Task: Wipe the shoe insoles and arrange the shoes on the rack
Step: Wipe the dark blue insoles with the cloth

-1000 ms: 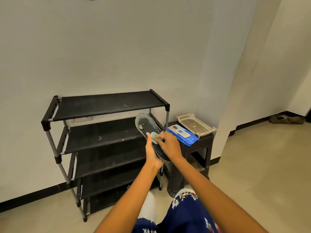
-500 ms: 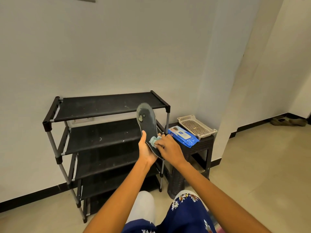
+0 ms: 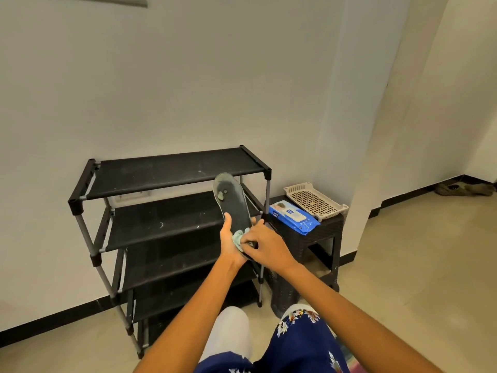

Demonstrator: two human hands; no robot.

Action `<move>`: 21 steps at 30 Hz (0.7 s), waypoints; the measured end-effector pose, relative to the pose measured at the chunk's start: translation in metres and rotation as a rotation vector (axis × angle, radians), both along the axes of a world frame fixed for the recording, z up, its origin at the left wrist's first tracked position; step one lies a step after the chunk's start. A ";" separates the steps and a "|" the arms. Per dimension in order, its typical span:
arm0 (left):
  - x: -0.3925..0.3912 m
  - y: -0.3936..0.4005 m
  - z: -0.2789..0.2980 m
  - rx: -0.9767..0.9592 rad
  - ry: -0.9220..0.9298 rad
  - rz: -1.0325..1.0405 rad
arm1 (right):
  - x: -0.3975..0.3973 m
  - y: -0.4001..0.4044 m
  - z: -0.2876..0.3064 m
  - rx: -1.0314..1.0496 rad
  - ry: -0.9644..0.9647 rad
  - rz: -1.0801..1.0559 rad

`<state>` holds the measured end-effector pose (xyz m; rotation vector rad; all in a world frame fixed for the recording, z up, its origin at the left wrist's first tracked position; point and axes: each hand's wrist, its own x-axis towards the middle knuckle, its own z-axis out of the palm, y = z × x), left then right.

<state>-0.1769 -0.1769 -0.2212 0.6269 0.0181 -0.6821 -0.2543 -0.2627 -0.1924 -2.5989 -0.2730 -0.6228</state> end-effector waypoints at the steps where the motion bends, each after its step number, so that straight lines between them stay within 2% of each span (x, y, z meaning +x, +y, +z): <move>1: -0.002 -0.001 0.000 -0.015 -0.003 -0.008 | 0.006 -0.005 -0.001 -0.058 -0.029 -0.020; 3: -0.011 -0.009 0.004 -0.002 -0.024 -0.021 | 0.019 -0.014 0.001 -0.075 -0.052 -0.193; 5: -0.017 -0.017 0.007 0.008 -0.027 -0.002 | 0.027 -0.016 0.005 0.007 -0.048 -0.346; 8: -0.007 -0.014 0.009 0.013 -0.003 0.026 | 0.023 -0.001 -0.002 0.063 -0.099 -0.210; 11: 0.008 -0.006 0.004 -0.002 0.038 0.050 | 0.006 0.005 -0.010 0.075 -0.065 -0.052; 14: 0.000 -0.009 0.004 0.029 0.030 0.011 | 0.021 -0.013 -0.006 -0.028 -0.040 -0.154; 17: -0.006 -0.015 0.006 0.040 -0.007 0.042 | 0.033 -0.016 0.003 0.042 -0.010 -0.307; 21: 0.010 0.000 0.005 -0.001 0.044 0.035 | 0.014 0.002 0.002 0.112 0.060 -0.036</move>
